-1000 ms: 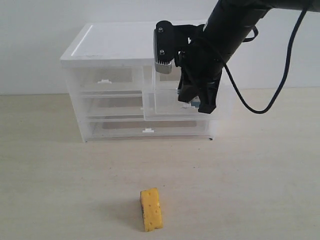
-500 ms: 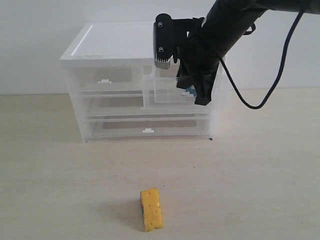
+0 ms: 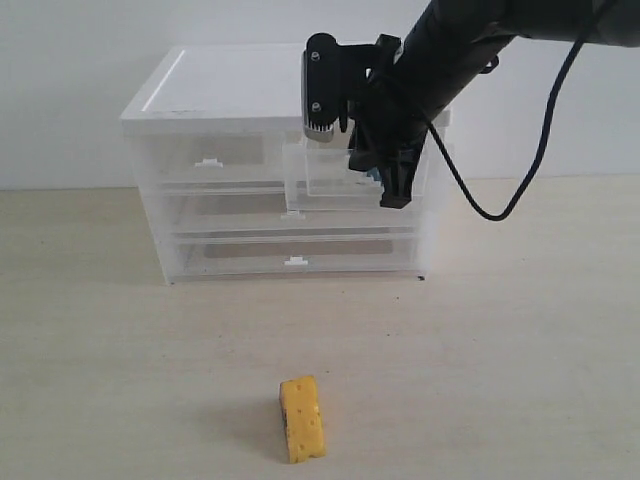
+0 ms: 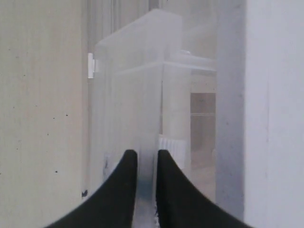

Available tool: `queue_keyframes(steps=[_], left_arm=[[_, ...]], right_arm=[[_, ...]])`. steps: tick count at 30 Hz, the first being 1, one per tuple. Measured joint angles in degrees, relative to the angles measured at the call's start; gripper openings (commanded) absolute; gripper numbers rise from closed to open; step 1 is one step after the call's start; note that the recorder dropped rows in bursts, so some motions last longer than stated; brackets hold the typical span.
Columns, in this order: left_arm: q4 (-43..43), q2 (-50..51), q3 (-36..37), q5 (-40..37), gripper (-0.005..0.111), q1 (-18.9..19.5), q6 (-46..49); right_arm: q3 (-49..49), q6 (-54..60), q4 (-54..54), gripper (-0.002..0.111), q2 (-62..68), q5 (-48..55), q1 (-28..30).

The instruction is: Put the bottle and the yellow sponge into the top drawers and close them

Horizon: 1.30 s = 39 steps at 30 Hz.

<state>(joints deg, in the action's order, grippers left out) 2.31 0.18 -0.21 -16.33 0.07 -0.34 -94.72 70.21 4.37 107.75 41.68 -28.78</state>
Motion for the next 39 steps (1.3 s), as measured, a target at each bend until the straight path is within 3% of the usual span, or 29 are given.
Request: queue_keyframes(steps=[4, 7, 18, 25, 29, 30, 35, 39], left_arm=[[0.0, 0.0, 0.0, 0.0, 0.004, 0.0, 0.0], [0.0, 0.0, 0.0, 0.0, 0.004, 0.0, 0.0], [0.0, 0.0, 0.0, 0.0, 0.004, 0.0, 0.0], [0.0, 0.0, 0.0, 0.0, 0.004, 0.0, 0.0], [0.0, 0.0, 0.0, 0.0, 0.004, 0.0, 0.0], [0.0, 0.0, 0.0, 0.0, 0.004, 0.0, 0.0], [0.0, 0.0, 0.0, 0.0, 0.004, 0.0, 0.0], [0.0, 0.0, 0.0, 0.0, 0.004, 0.0, 0.0]], right_arm=[[0.0, -0.5, -1.3, 0.046, 0.0, -2.4, -0.2], [0.0, -2.0, -2.8, 0.052, 0.0, -3.1, -0.4], [0.1, -11.7, -6.9, 0.053, -5.0, 0.0, -0.2], [0.1, -14.2, -2.5, 0.053, -8.5, 16.9, 0.0], [-1.4, -12.0, -4.8, 0.052, -8.5, 16.9, 1.4], [-3.1, -12.0, -3.8, 0.051, -8.5, 17.2, 3.3], [-7.1, -11.6, 8.6, 0.000, -8.5, 24.6, 11.6], [-7.2, -10.5, 17.7, 0.001, -8.4, 27.4, 14.6]])
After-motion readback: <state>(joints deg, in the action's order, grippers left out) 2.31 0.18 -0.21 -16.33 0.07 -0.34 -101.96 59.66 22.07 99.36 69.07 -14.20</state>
